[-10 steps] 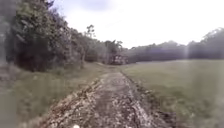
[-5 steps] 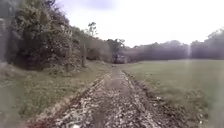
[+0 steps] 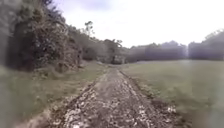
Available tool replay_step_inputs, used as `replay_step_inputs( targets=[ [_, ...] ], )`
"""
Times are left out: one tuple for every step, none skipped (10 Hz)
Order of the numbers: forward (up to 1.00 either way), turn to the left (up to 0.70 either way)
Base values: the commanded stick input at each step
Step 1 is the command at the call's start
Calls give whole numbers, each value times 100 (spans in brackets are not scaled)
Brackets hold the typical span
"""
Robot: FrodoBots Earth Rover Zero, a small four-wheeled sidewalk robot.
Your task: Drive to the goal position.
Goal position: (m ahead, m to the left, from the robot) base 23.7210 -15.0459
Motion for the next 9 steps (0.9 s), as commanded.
replay_step_inputs(
  targets=[
    [85,-3],
    [85,-9],
    [85,-21],
    [85,-8],
    [85,-2],
    [85,0],
    [85,0],
    [85,0],
    [85,0]
  ],
)
